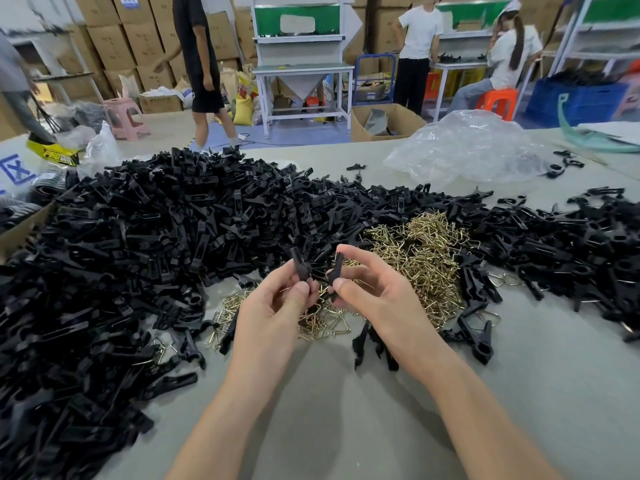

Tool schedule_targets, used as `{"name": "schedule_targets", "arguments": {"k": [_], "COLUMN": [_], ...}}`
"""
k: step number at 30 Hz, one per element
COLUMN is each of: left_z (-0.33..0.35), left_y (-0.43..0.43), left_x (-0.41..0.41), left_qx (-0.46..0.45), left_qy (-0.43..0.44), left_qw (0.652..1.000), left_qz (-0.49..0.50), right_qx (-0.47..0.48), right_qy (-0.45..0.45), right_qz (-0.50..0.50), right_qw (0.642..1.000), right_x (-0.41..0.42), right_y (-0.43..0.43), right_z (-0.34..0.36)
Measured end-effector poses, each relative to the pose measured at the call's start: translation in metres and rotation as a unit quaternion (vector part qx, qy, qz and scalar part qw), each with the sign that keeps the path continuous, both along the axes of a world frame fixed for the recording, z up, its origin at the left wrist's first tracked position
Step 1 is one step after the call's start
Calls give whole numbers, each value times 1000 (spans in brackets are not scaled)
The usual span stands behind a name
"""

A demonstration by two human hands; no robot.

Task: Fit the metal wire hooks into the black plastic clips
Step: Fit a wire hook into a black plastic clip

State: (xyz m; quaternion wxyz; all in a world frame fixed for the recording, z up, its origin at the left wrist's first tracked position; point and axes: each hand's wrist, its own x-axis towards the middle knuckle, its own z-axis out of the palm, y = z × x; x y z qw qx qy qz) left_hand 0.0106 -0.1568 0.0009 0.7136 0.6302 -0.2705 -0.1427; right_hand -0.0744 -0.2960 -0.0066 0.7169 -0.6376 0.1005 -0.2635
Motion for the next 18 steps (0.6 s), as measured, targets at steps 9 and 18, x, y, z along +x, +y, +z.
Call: {"name": "schedule_targets", "arguments": {"k": [9,18], "left_z": [-2,-7], "left_y": [-3,-5], "left_x": [-2,-2], "left_qx": [11,19], "left_qy": [25,12], "left_qw": [1000,1000], "left_qz": [15,11], "right_qx": [2,5], "right_qy": [1,-4], "right_qz": [5,6], "right_qw": [1000,1000], "right_x": [1,1], "right_y": [-1,1], "right_z": [-1,0]}}
